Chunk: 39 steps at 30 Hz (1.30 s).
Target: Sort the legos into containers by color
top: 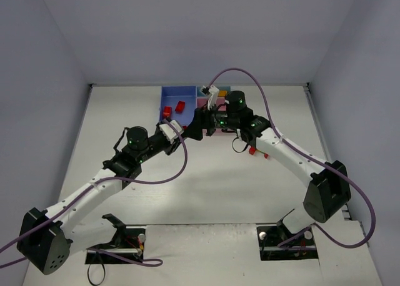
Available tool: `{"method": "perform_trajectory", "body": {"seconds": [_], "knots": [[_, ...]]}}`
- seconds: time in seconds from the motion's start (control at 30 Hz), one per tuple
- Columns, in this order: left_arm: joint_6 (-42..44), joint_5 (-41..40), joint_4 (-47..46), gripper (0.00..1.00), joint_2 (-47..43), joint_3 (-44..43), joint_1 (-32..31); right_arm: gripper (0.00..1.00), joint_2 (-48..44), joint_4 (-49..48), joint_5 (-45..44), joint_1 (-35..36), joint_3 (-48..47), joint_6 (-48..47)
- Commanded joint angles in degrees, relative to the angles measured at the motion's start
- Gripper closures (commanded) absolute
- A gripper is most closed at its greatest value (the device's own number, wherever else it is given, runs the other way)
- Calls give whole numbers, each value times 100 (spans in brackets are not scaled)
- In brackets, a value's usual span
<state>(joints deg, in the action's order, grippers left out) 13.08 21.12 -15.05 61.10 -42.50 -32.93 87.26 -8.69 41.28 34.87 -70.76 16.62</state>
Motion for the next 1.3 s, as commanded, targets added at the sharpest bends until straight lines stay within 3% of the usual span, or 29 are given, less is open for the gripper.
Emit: {"method": "perform_trajectory", "body": {"seconds": [0.0, 0.3, 0.57, 0.67, 0.73, 0.77, 0.8, 0.83, 0.93, 1.03, 1.27], "knots": [[177, 207, -473, 100, -28, -250, 15, 33, -52, -344, 126, -7, -34, 87], [203, 217, -464, 100, -151, -171, 6, 38, 97, -379, 135, 28, -34, 122], [309, 269, -455, 100, -142, -180, -65, 50, 186, -432, 144, 64, -87, 175], [327, 269, -438, 100, -142, -171, -73, 59, 203, -441, 161, 64, -87, 166], [327, 243, -411, 99, -151, -162, -82, 80, 186, -441, 161, 64, -87, 140], [327, 226, -368, 95, -151, -162, -82, 94, 177, -449, 170, 72, -78, 131], [327, 199, -359, 91, -151, -153, -74, 100, 168, -441, 161, 64, -78, 131], [318, 190, -341, 79, -151, -145, -82, 100, 159, -441, 170, 64, -78, 122], [309, 129, -323, 57, -169, -74, -73, 100, 142, -450, 188, 64, -87, 131], [397, 94, -227, 47, -186, -56, -73, 100, 124, -441, 196, 64, -96, 140], [590, 6, -25, 40, -142, -74, -73, 100, 98, -441, 214, 64, -113, 166]]}}
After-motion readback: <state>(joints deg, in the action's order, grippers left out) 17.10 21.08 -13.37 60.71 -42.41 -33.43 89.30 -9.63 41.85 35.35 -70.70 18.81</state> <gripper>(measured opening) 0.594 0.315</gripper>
